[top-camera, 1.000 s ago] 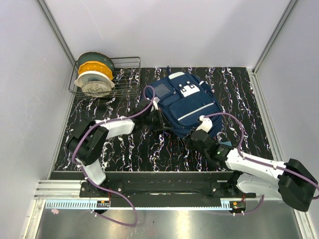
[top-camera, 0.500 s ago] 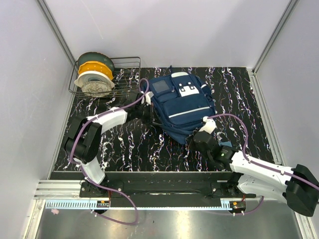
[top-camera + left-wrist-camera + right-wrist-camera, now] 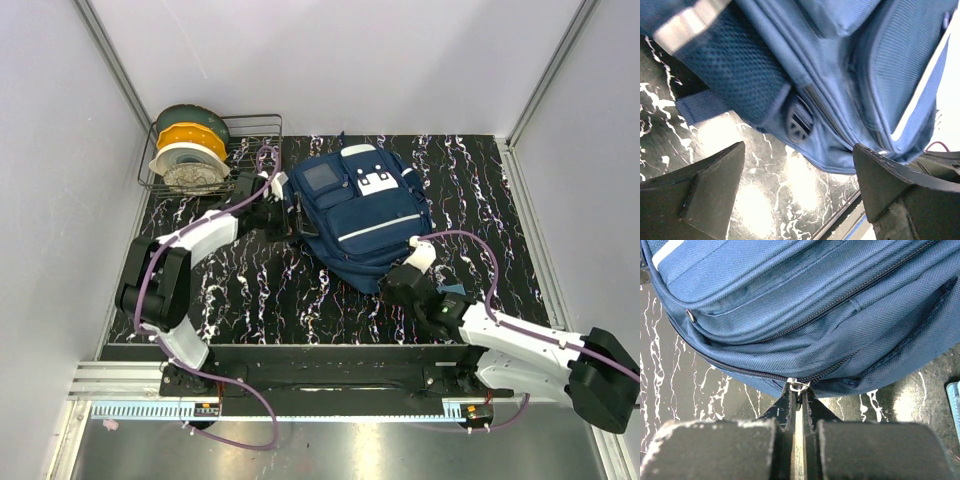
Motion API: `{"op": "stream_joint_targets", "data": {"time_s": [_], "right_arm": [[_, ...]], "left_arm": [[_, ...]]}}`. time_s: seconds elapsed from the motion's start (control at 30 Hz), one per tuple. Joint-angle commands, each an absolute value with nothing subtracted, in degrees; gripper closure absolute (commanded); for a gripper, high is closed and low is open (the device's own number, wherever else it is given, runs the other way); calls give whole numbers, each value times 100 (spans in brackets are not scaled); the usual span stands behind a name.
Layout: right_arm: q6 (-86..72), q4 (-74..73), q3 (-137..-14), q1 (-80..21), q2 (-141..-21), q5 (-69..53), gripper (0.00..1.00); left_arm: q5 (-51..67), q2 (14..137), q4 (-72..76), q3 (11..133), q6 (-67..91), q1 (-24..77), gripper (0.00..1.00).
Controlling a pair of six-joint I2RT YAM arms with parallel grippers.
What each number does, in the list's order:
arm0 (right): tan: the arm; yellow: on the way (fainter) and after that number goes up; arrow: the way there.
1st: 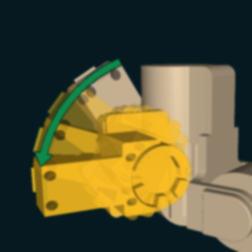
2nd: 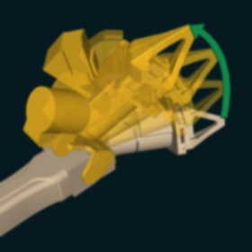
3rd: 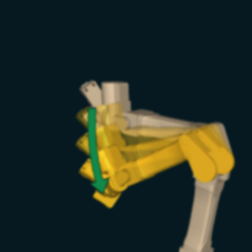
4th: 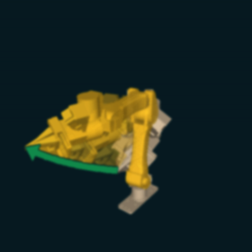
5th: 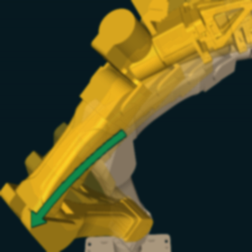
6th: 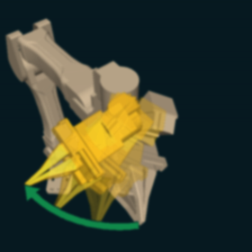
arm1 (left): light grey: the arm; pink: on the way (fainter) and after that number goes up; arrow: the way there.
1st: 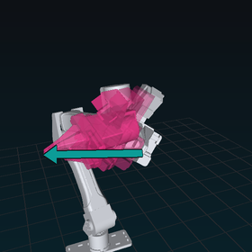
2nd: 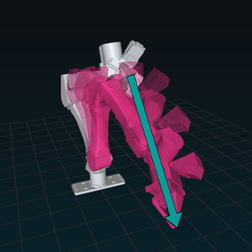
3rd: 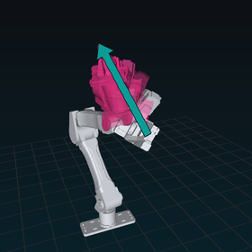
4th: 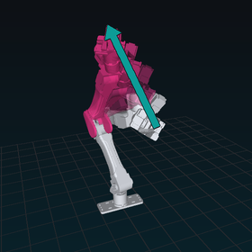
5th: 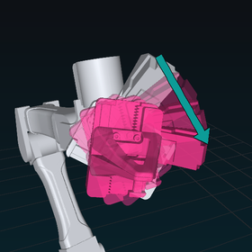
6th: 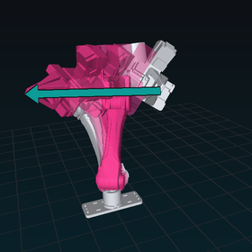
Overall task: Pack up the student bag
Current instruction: Zip the student bag at the center of the board.
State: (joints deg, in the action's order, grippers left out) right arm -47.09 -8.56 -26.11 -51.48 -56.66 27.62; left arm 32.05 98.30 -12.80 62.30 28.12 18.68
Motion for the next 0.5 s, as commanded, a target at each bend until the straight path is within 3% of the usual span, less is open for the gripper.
{"op": "stream_joint_targets", "data": {"time_s": [0.0,0.13,0.23,0.47], "right_arm": [[-5089,-239,-2567,-5115,-5853,3051,100],[-5089,-61,-2794,-5106,-6327,2848,100],[-5054,219,-2891,-5106,-6679,2734,100],[-4448,492,-3146,-5106,-6908,2453,100]], "left_arm": [[2953,8967,-889,5873,3031,2039,5],[2498,8342,-124,4600,4040,2582,1],[2093,8200,130,4352,4507,3320,1],[2136,8638,1028,4253,5080,3516,1]]}}
